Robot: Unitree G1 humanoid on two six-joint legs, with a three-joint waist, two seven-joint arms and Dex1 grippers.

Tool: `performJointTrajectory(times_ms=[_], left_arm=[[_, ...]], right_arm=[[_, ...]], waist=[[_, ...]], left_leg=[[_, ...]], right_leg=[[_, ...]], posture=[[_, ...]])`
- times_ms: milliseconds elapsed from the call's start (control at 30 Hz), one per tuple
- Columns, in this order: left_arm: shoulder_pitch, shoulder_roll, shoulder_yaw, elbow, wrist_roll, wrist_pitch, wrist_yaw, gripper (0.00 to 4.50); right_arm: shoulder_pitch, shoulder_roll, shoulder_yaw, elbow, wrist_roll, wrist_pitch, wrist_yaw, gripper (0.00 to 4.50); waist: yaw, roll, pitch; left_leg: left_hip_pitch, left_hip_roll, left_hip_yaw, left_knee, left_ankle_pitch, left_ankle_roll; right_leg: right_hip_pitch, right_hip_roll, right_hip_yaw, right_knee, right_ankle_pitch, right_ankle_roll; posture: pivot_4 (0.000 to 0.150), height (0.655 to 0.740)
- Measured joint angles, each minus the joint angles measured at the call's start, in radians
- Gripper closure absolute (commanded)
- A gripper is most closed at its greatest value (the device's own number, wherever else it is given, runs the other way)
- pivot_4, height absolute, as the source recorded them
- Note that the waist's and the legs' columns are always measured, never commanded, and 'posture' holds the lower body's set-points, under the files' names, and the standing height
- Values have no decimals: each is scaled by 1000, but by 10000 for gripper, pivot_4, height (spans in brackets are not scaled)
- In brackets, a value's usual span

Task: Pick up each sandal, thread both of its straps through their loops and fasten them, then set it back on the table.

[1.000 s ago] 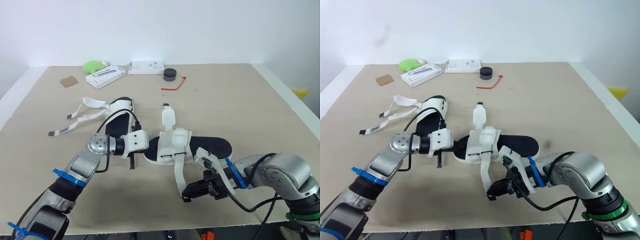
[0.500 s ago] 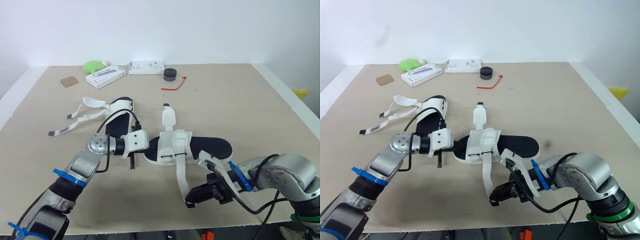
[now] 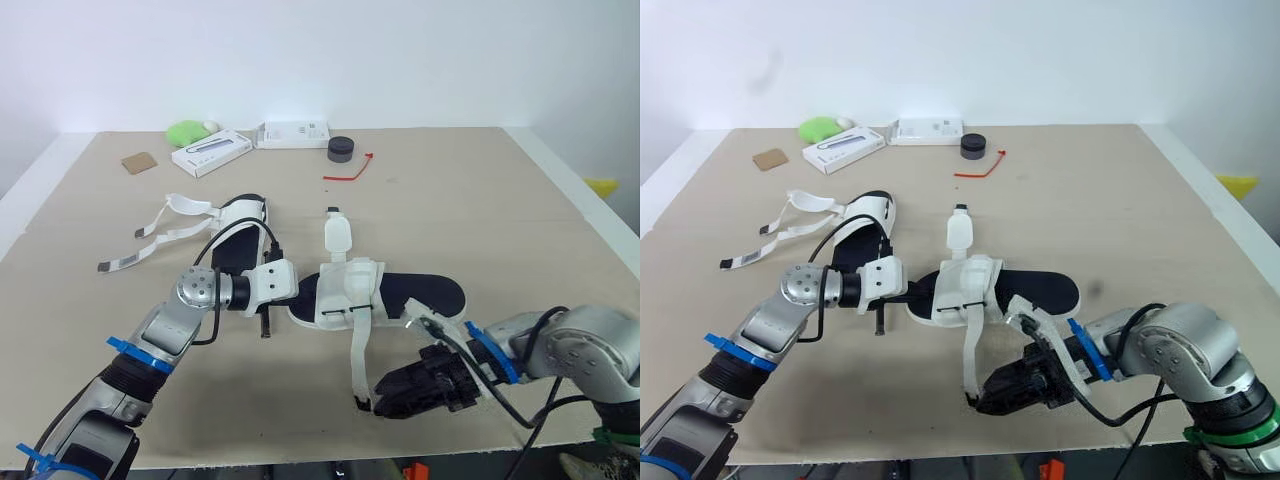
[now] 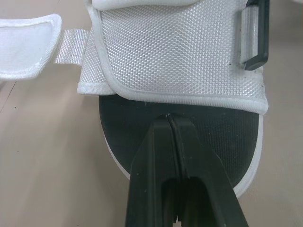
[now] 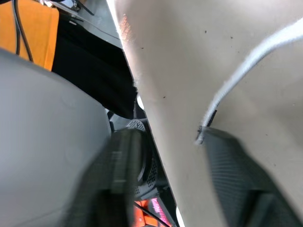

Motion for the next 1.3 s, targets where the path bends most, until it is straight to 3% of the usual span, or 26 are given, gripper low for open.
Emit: performJointTrajectory(times_ms=[33,67,233,567,667,767,967,1233,1300], left_arm=[[-2,-2,-1,0,0,0,0,45000],[-2,-2,-2,1,0,0,0,45000],[-5,-3,-1,7,0,-4,-1,45000],[-5,-4,-2,9,0,-8,-1,45000],[-6,-3,0,10,0,-7,-1,45000],[-5,-3,-1,9,0,-7,0,45000],[-5,-3,-1,8,0,-6,1,45000],[-1,-2,1,-2,0,2,7,45000],[-1,-2,0,-2,0,2,8,45000]], right_arm=[[14,-38,8,-25,-34,-53,21,2331],[23,-54,10,-34,-53,-79,32,1060],[87,-160,52,-63,-328,-478,160,1060],[86,-84,70,40,-737,-1372,378,1060],[33,3,99,167,-880,-1701,370,1060],[24,48,133,239,-978,-1887,339,1060],[15,75,145,327,-1053,-2051,288,1060],[-49,135,231,375,-1077,-2118,257,1060],[-59,135,246,377,-1077,-2118,256,6142]], waist=[[0,0,0],[0,0,0],[0,0,0],[0,0,0],[-1,-1,1],[0,-1,1],[0,-1,1],[0,-1,1],[0,-1,1]], left_leg=[[0,0,0,0,0,0],[0,0,0,0,0,0],[0,0,1,0,0,0],[2,0,1,0,0,-1],[3,0,3,0,0,-1],[5,0,3,0,0,-1],[7,0,4,-1,0,0],[11,0,6,-1,0,0],[11,0,6,-1,0,0]], right_leg=[[0,0,0,0,-1,-1],[0,0,-1,0,-1,-1],[0,-1,-1,-2,-2,-1],[0,-1,-1,-4,-1,-1],[0,-1,-1,-4,-1,-1],[1,0,-1,-3,-2,-1],[1,-1,2,-3,-1,-2],[3,0,3,0,-2,-3],[3,0,3,0,-2,-3]], posture=[[1500,7400],[1500,7400],[1500,7400],[1500,7400],[1500,7400],[1500,7400],[1500,7400],[1500,7400],[1500,7400]])
